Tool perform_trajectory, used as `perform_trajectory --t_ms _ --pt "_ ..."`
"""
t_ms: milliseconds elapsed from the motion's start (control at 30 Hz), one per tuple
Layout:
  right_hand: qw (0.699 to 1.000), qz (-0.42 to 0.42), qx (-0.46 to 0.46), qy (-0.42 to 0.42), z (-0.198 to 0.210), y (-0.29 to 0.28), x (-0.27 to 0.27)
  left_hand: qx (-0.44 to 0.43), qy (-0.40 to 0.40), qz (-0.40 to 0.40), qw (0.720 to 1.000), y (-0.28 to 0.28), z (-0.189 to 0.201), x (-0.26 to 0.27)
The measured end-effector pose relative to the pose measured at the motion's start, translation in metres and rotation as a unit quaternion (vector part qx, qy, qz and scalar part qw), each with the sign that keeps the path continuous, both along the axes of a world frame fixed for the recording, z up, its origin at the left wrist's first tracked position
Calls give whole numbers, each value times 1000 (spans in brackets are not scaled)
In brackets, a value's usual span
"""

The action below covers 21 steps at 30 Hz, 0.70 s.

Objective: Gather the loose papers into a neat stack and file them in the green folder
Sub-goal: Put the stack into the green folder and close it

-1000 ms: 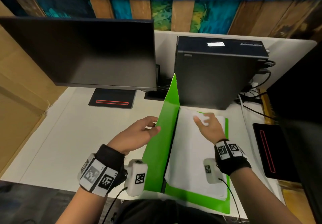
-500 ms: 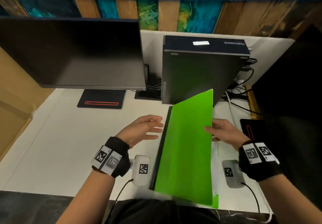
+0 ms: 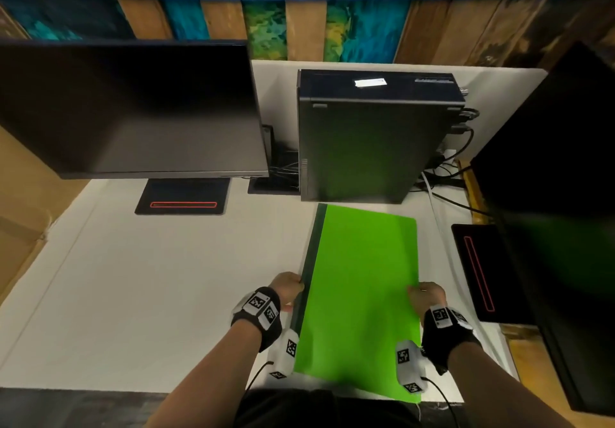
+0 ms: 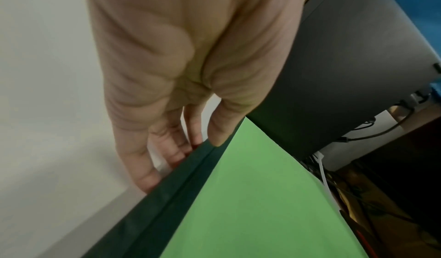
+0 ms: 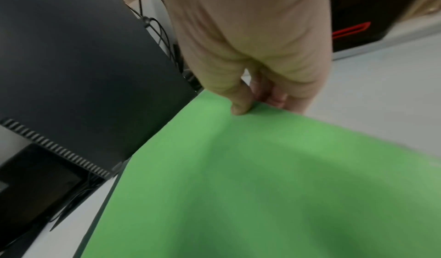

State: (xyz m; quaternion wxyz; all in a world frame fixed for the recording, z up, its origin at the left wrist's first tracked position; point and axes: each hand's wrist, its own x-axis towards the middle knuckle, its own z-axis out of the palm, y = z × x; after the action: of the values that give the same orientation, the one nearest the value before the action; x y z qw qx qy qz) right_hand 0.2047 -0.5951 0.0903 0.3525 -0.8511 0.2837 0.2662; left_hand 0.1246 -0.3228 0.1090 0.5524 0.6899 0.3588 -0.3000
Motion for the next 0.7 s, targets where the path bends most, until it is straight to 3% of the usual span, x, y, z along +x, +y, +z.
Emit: perform_trajectory --t_ms 133,200,333,500,567,700 --pt "992 -52 117 -11 -18 7 -10 22 -36 14 999 8 -24 -2" --pt "991 -57 122 0 -22 13 -13 57 -44 15 997 13 -37 -5" --pt "1000 11 17 -1 -10 33 -8 86 -61 41 994 21 -38 -13" --pt "986 28 138 89 -3 69 -6 50 -57 127 989 70 -39 -34" --pt "977 72 155 131 -1 90 -13 42 -41 170 984 98 -41 -49" --pt "963 85 205 150 -8 141 -17 41 -20 248 968 152 -40 -78"
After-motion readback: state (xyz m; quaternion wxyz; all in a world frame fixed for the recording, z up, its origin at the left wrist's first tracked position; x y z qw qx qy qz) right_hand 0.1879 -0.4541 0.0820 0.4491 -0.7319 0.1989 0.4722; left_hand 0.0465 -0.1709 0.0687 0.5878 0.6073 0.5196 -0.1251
